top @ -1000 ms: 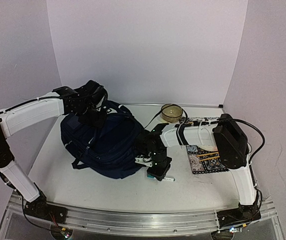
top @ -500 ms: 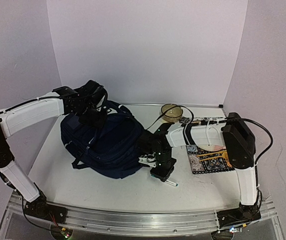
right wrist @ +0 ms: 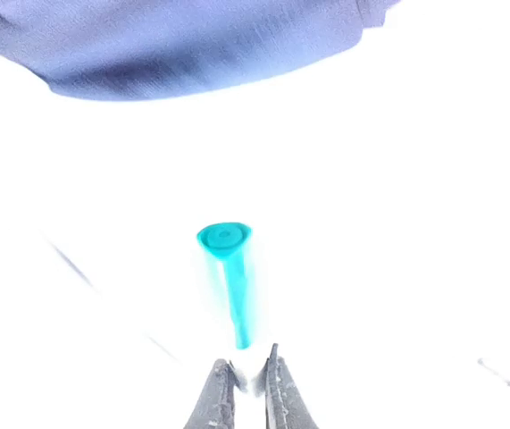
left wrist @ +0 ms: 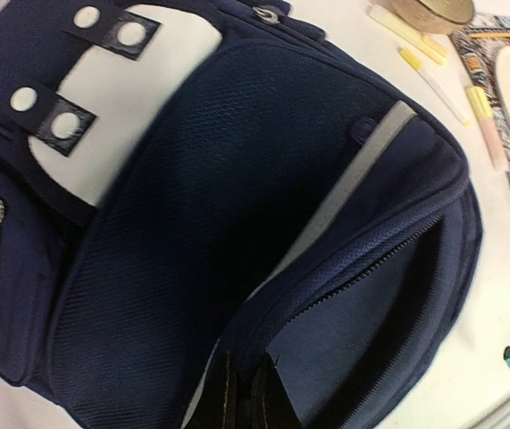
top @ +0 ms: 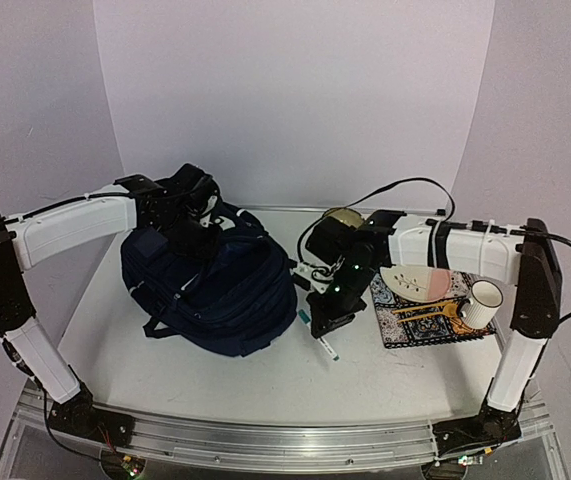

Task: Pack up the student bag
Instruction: Place the pen in the lower front pocket of the bag.

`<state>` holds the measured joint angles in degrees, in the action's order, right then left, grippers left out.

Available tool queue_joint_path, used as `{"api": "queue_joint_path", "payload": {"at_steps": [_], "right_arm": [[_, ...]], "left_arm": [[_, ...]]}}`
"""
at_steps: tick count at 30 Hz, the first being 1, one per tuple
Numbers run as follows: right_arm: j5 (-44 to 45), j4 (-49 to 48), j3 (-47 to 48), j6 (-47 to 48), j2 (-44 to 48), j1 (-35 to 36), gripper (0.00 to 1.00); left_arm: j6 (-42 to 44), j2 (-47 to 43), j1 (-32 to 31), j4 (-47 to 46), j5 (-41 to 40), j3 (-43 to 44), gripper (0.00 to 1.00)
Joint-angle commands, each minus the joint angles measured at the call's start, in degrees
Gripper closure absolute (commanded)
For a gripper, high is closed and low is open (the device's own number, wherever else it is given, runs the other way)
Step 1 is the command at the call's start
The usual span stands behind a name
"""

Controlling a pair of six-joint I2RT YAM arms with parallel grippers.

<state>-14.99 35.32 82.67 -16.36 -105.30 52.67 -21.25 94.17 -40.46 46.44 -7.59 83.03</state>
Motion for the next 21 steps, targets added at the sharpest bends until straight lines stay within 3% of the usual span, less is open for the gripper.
{"api": "queue_joint_path", "payload": {"at_steps": [1,7,13,21], "right_arm": [[-10.5,-9.9,-1.0,-13.3,3.7,-0.1,1.0],[-15.8,-25.9,-0.8,-28.2,2.3,-0.4,1.0],[-12.9,-40.1,-1.1,-40.7,-0.2,-0.4,1.0],[-8.9,-50.0,1.6,-50.5,-5.3,-0.4,1.0]], "left_arm": [[-1.5,0.2,0.6,-2.6,7.3,2.6,1.0],[-2.7,-2.5,0.3,-2.8,13.4,3.6,1.0],[-4.1,-5.1,0.0,-2.9,17.1,4.5,1.0],[-6.0,-7.6,-0.4,-3.1,20.8,6.1,1.0]]}}
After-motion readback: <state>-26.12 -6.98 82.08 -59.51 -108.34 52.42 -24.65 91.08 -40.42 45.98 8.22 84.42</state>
